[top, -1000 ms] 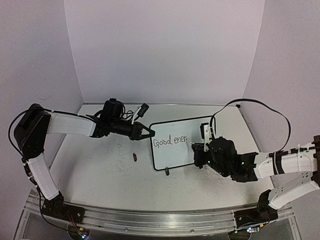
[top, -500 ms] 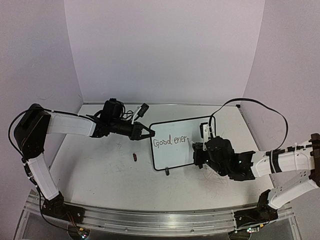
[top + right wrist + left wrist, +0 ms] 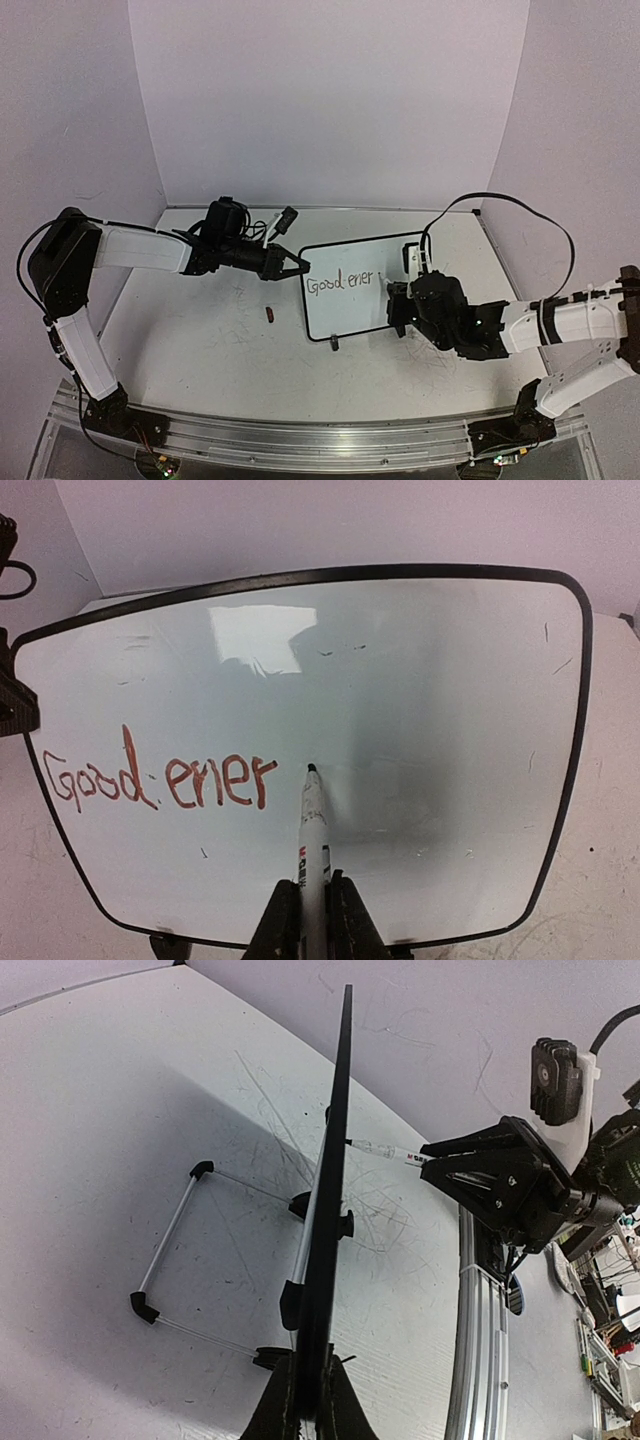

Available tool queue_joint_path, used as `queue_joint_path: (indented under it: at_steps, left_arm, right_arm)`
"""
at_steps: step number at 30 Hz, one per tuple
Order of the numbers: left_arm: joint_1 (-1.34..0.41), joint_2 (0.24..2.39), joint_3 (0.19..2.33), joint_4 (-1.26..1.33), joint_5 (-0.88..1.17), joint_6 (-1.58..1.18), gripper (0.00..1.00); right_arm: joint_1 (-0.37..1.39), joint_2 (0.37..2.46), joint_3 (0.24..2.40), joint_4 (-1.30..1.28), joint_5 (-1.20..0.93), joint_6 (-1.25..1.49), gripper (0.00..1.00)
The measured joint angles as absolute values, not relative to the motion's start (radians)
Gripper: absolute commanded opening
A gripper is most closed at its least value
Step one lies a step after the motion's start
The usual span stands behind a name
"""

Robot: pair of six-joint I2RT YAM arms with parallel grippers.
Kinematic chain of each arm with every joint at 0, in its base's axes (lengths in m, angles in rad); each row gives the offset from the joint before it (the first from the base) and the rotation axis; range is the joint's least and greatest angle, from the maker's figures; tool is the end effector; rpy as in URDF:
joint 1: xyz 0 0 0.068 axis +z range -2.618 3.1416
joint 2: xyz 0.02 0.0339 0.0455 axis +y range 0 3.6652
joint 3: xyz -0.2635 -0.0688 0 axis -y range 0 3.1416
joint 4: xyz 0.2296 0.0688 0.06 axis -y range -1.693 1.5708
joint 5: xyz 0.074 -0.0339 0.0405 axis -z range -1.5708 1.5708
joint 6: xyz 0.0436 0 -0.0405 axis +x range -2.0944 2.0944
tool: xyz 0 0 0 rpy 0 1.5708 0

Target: Write a sentence on the whiteboard

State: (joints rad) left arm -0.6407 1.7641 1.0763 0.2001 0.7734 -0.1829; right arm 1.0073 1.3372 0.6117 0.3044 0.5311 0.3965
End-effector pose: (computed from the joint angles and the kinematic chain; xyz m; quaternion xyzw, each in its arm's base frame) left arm 0.2857 -0.2510 0.2234 0.3694 0.7288 -0.4872 0.3081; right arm 0.1642 0.2185 0.2168 -0.1074 0.8153 0.1706 0.5428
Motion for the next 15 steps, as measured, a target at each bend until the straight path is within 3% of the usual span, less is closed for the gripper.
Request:
queue_joint_path:
  at_steps: [15]
  left_arm:
    - [-0.641, 1.764, 1.076, 0.2, 0.774, -0.183, 0.0]
  right_arm:
    - [1.005, 1.344, 0.617, 0.321, 0.497, 0.393, 0.0]
